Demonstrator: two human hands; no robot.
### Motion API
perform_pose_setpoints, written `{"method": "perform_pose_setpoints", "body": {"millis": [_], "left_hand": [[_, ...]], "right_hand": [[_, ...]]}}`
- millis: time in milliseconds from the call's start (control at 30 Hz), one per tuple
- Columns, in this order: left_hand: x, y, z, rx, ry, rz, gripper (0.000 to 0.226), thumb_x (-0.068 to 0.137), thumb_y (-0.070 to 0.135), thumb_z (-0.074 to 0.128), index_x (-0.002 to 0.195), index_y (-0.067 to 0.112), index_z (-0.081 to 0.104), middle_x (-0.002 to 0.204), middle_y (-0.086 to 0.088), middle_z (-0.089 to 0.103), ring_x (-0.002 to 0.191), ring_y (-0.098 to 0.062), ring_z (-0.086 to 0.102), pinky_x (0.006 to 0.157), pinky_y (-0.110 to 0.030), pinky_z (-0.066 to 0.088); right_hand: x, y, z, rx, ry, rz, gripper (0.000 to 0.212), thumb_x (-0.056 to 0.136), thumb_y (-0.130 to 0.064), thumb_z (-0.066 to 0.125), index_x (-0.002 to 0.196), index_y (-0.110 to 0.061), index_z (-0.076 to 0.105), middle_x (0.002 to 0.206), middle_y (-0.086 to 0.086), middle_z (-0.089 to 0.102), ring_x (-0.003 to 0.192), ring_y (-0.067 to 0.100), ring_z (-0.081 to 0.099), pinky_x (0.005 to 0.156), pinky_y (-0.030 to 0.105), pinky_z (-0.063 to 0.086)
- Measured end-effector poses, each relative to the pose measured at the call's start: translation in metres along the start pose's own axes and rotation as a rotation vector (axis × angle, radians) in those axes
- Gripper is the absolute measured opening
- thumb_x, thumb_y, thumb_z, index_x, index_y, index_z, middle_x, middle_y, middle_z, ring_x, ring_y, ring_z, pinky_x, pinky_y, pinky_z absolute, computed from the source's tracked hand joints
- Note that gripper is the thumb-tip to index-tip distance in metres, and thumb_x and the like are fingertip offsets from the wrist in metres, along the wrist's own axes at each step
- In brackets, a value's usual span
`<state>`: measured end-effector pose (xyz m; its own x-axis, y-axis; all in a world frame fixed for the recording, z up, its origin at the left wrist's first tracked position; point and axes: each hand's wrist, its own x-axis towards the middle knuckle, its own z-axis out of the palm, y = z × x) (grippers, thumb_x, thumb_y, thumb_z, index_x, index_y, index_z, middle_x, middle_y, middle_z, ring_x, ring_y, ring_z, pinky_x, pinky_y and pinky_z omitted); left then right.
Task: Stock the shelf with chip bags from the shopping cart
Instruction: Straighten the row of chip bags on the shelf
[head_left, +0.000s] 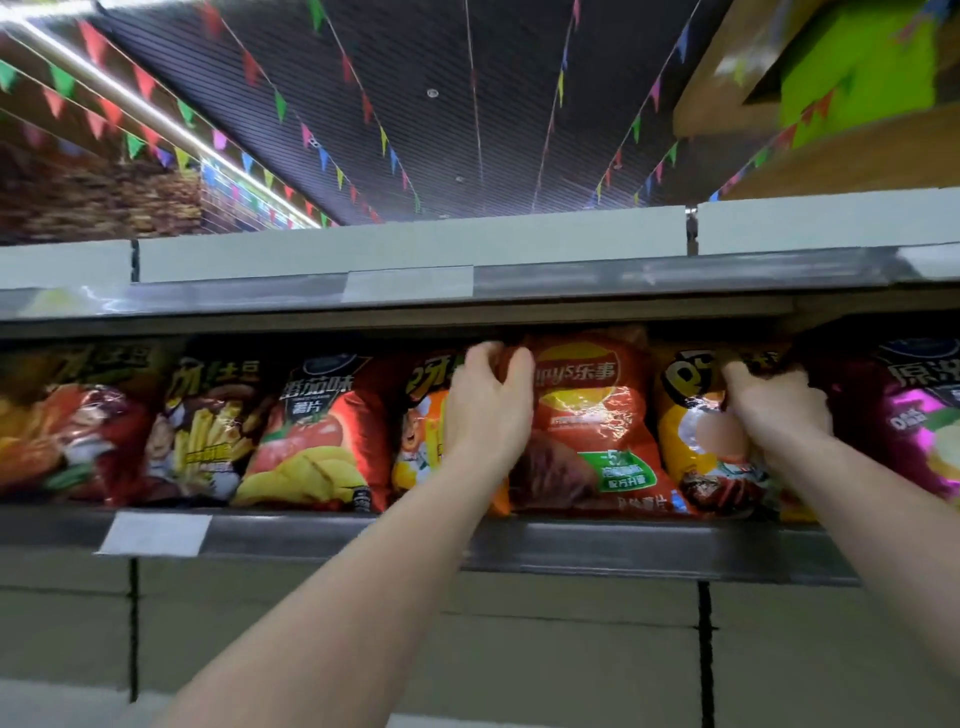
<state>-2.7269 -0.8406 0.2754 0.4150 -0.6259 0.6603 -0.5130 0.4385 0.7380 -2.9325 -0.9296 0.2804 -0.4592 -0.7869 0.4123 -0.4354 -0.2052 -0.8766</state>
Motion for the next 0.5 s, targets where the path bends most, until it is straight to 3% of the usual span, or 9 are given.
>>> {"method": "perform_pose_setpoints", "body": {"millis": [133,267,500], "left_hand": [[0.017,-0.023,-0.038,0.239,0.195,0.046,0.048,0.097,0.033,0.045,0.139,0.008,0.042,0.141,-0.016,0.044,0.132,-0.030,0.035,0.107,-0.034,0.025],[0.028,-0.041,-0.047,0.356,0.078,-0.111,0.064,0.097,0.047,0.037,0.149,0.011,0.026,0.148,-0.022,0.033,0.139,-0.033,0.026,0.113,-0.038,0.019],[0.005,-0.034,0.002,0.605,-0.103,-0.113,0.086,0.084,0.074,0.035,0.149,0.019,0.024,0.157,-0.017,0.013,0.144,-0.036,0.010,0.113,-0.055,0.016]], "right_hand": [[-0.018,-0.011,0.010,-0.128,0.097,-0.065,0.076,0.089,-0.048,0.047,0.140,0.004,0.027,0.146,0.024,0.026,0.137,0.036,0.022,0.107,0.053,0.020],[-0.022,-0.008,0.010,-0.148,0.035,-0.076,0.079,0.088,-0.054,0.046,0.142,0.000,0.025,0.146,0.023,0.026,0.133,0.040,0.028,0.107,0.056,0.025],[-0.035,-0.017,0.014,-0.148,-0.040,-0.071,0.084,0.082,-0.066,0.046,0.141,-0.008,0.030,0.143,0.018,0.030,0.129,0.040,0.034,0.104,0.054,0.029]]}}
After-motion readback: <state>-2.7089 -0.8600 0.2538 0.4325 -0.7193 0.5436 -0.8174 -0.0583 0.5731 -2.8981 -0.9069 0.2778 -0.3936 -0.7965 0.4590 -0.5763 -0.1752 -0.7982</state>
